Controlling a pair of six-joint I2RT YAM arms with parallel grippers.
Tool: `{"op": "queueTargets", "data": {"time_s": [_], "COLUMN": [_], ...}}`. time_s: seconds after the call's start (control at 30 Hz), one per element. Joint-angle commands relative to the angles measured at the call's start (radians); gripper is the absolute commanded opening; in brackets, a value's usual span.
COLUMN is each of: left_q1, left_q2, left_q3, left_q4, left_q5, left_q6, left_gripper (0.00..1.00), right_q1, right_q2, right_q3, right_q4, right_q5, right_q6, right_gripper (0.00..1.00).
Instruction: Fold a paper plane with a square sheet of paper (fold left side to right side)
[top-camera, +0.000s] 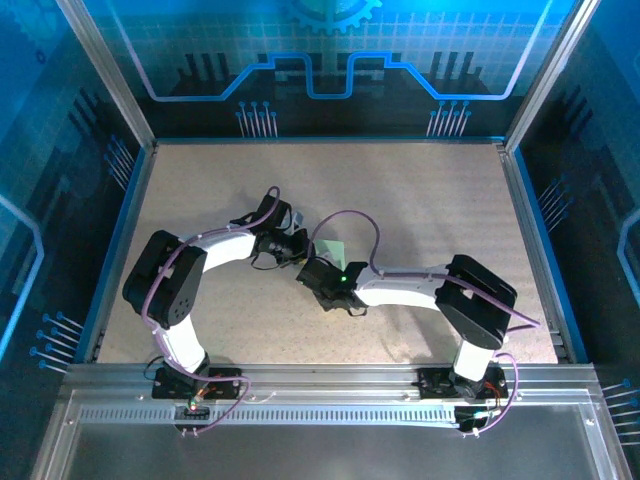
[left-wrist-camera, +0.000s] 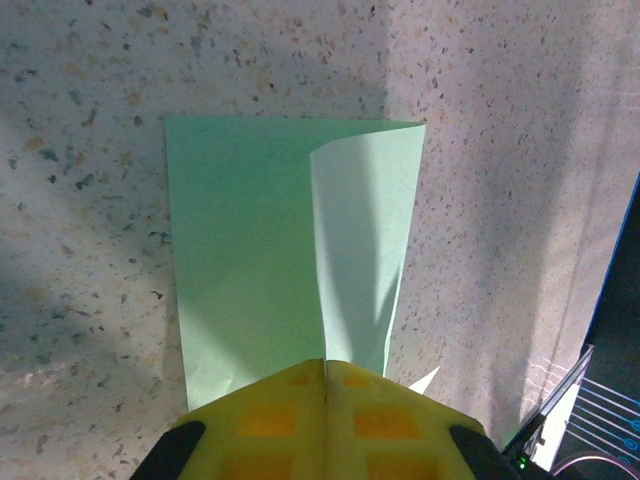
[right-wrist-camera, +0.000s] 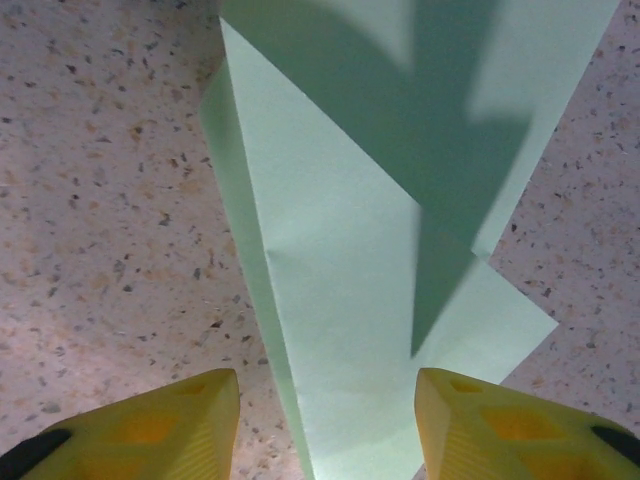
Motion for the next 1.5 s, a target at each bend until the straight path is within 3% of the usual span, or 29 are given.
{"op": "queueTargets", "data": {"time_s": [0.0, 0.4, 0.67, 0.87, 1.07, 1.3, 1.47], "left_q1": [-0.006, -0.007, -0.009, -0.006, 0.055, 0.203, 0.248], "left_q2": [-0.049, -0.052, -0.059, -0.081, -0.168, -0.289, -0.335], "left_q3": [0.017, 0.015, 0.01, 0.001, -0.021, -0.06, -0.083], "left_q4": [-0.027, -0.027, -0.022, -0.036, -0.088, -0.153, -0.179], "left_q5": [0.021, 0.02, 0.012, -0.011, -0.03, 0.002, 0.012], "left_q6": [-0.008, -0.008, -0.01, 0.005, 0.049, 0.091, 0.121], "left_gripper": [0.02, 0.02, 0.03, 0.2, 0.38, 0.44, 0.46], "right_q1": [0.007, -0.002, -0.008, -0.018, -0.037, -0.062, -0.095], "right_q2": [0.018, 0.02, 0.017, 0.01, -0.007, -0.044, -0.078], "right_q3": [0.024, 0.006, -0.007, -0.028, -0.058, -0.106, -0.161], "right_q4": [-0.038, -0.026, -0.015, -0.001, 0.025, 0.073, 0.151], "right_q5": [0.053, 0.051, 0.039, 0.024, -0.002, -0.048, -0.141], "right_q6": [-0.014, -0.011, -0.012, -0.002, 0.008, -0.002, -0.01], "right_gripper": [0.5, 0.38, 0.18, 0.05, 0.0, 0.0, 0.0]}}
